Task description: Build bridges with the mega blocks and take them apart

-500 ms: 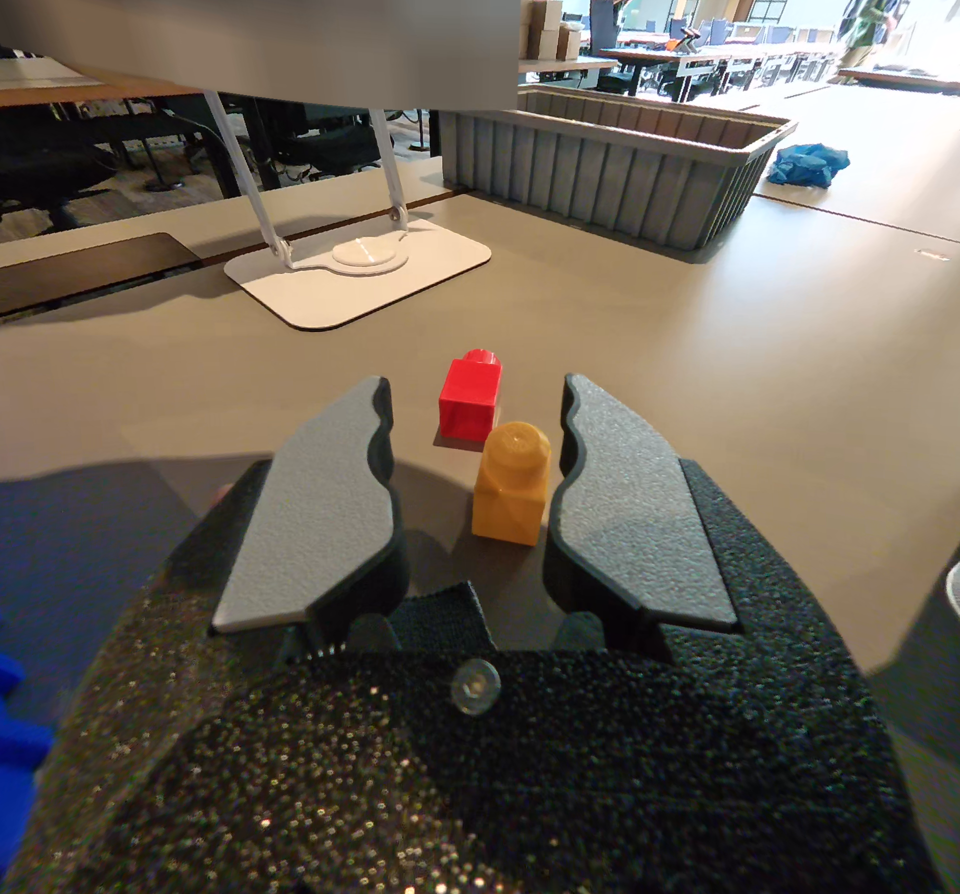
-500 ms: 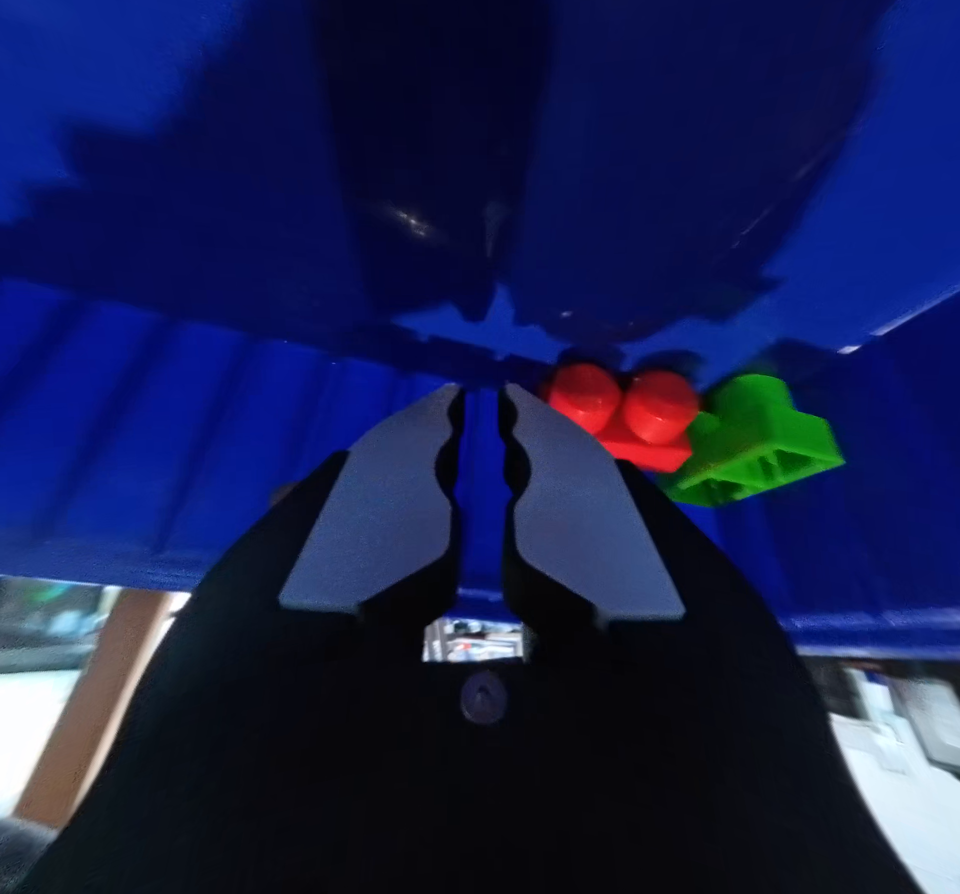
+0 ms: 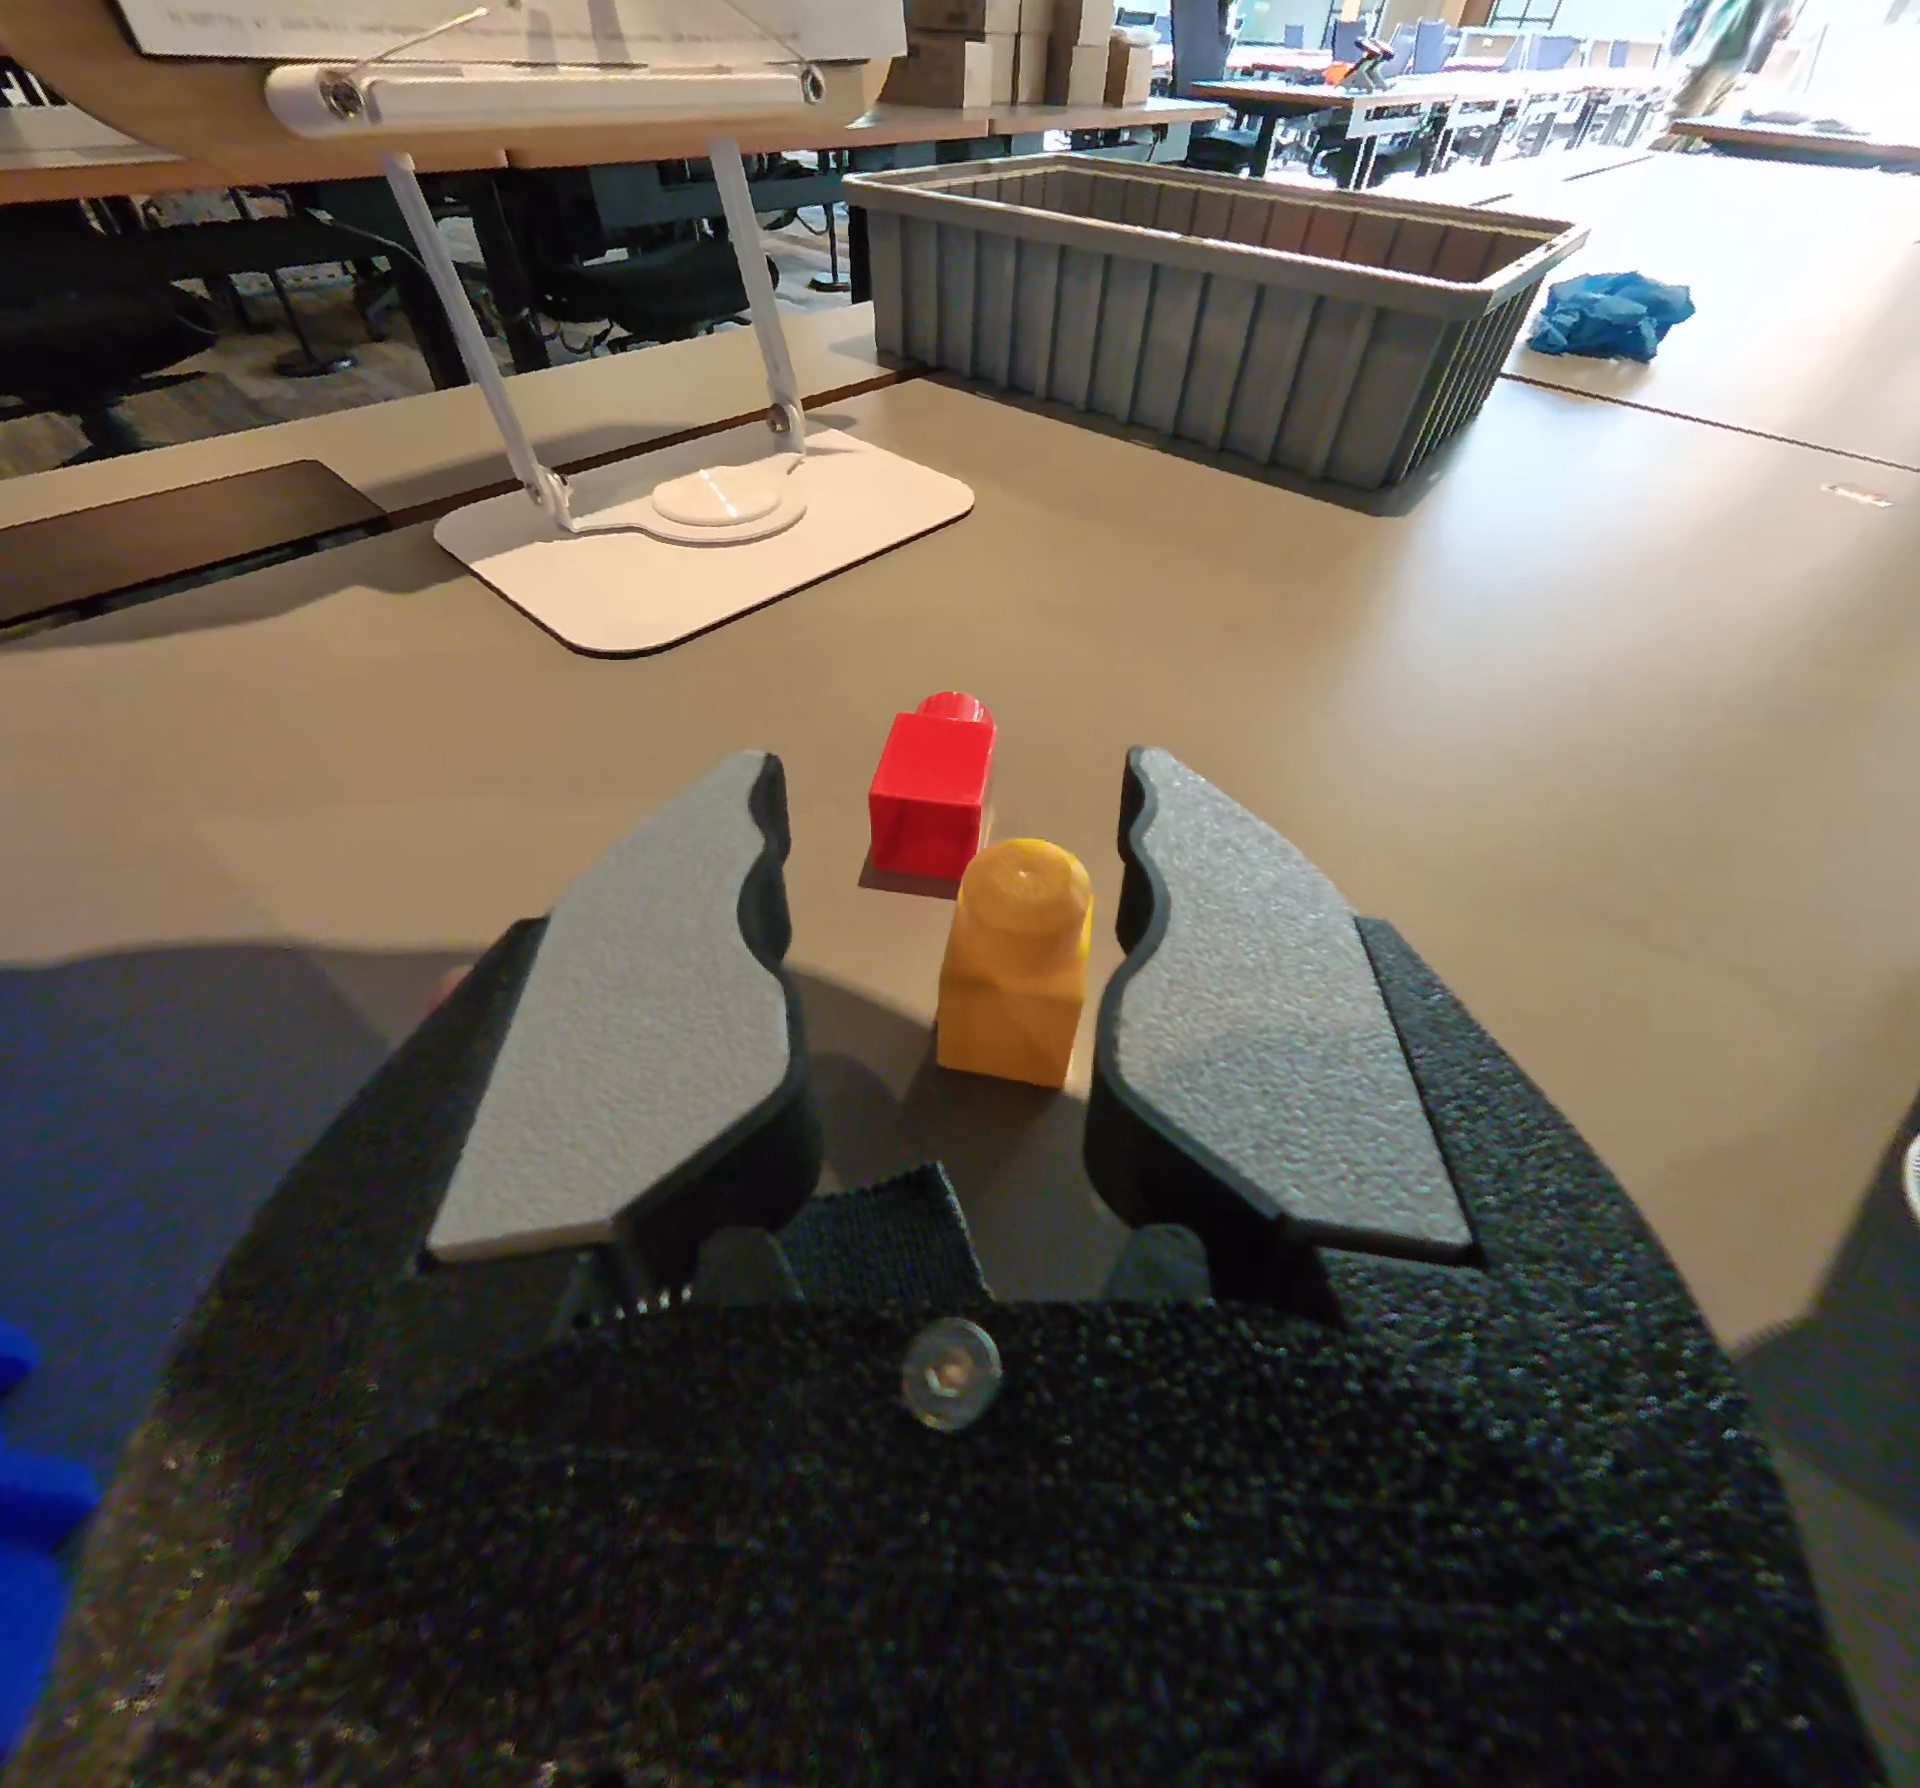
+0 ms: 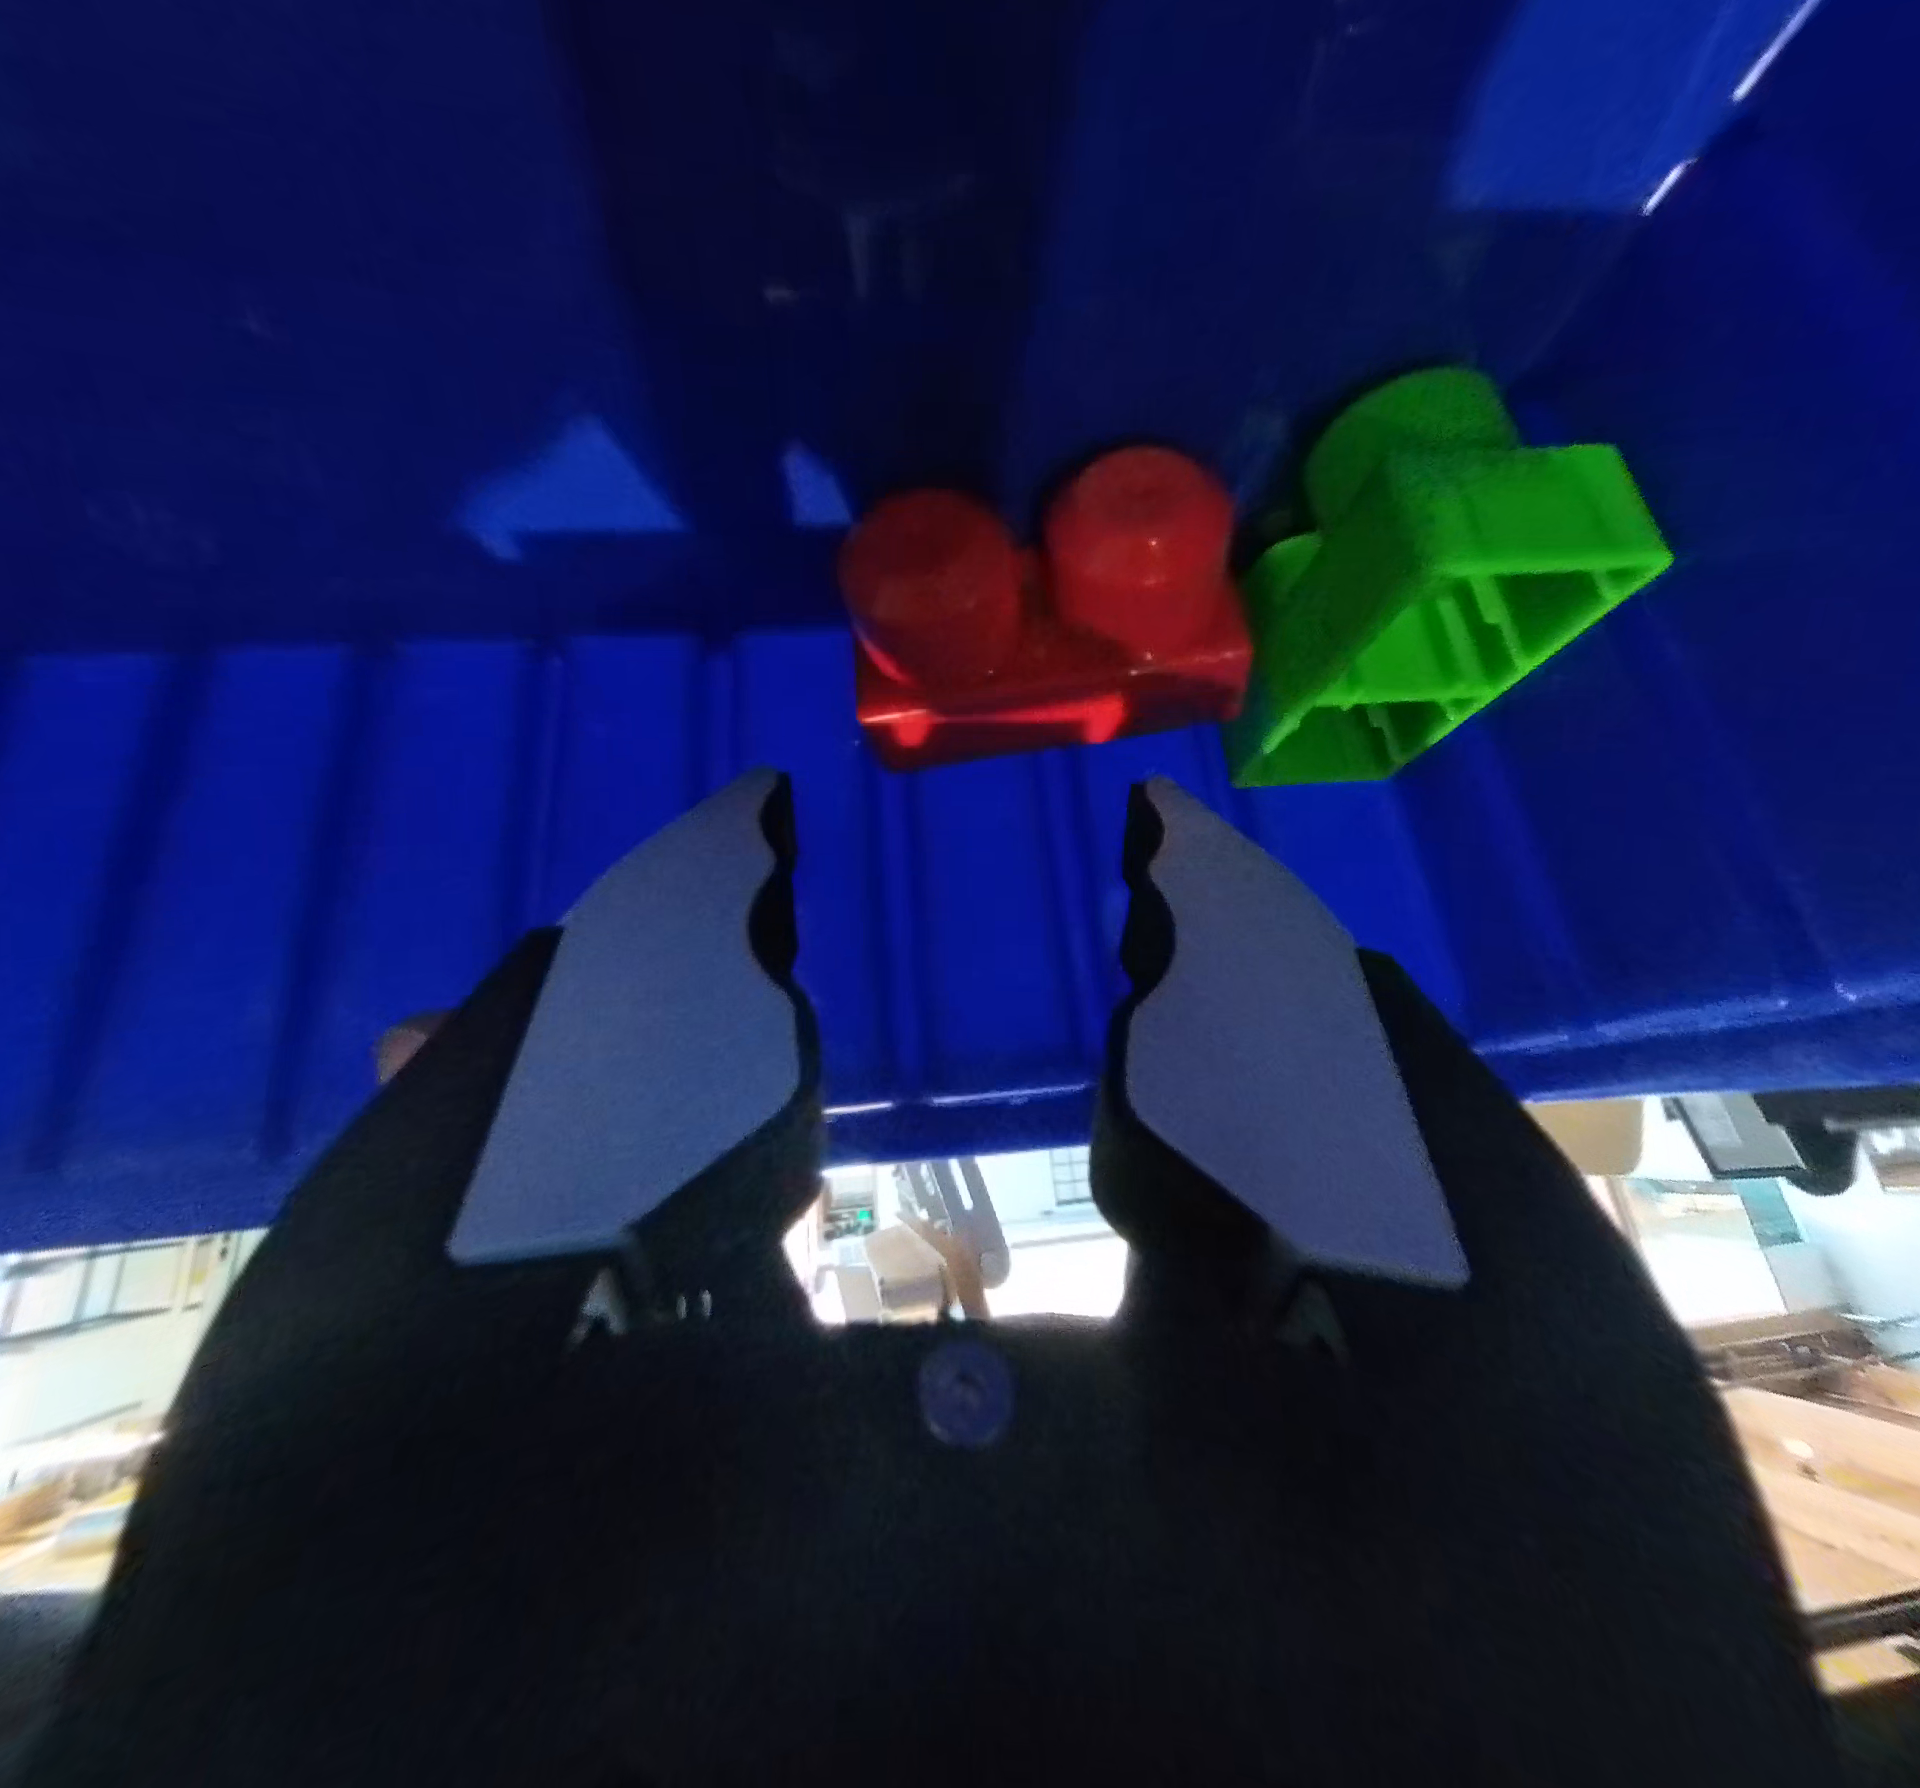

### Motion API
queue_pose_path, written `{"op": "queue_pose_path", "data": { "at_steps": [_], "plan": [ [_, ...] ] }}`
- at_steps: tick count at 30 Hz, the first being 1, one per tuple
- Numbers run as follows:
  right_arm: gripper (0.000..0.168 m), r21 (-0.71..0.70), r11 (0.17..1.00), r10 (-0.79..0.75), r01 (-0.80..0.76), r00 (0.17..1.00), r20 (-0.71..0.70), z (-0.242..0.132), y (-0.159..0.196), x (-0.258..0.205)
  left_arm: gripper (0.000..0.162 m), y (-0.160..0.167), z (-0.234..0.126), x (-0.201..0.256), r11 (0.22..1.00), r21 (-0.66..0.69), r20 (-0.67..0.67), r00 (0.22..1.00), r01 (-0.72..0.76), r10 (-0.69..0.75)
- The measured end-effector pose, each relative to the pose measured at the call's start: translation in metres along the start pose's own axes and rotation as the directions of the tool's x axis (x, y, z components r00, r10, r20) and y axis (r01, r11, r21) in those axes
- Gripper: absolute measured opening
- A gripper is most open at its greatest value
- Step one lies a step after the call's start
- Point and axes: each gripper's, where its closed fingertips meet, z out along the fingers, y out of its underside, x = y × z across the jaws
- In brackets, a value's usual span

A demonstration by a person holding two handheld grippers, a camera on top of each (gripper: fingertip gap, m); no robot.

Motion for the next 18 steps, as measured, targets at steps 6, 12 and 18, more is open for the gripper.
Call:
{"op": "queue_pose_path", "data": {
  "at_steps": [6,12,18],
  "plan": [
    [0.047,-0.013,0.998,-0.068,0.068,0.998,-0.013,-0.001,-0.005,-0.005,0.060,-0.001,-0.001,0.001,1.000,0.006,-0.009,1.000,0.005,-0.005],
    [0.059,0.141,0.979,-0.167,0.147,0.975,0.143,-0.016,-0.024,-0.048,0.060,-0.002,-0.001,0.004,1.000,0.011,-0.023,1.000,0.010,-0.010],
    [0.051,0.180,0.983,-0.040,0.028,0.997,0.062,-0.030,-0.025,-0.024,0.060,-0.002,0.000,0.005,1.000,0.006,-0.030,1.000,0.009,-0.009]
  ]
}}
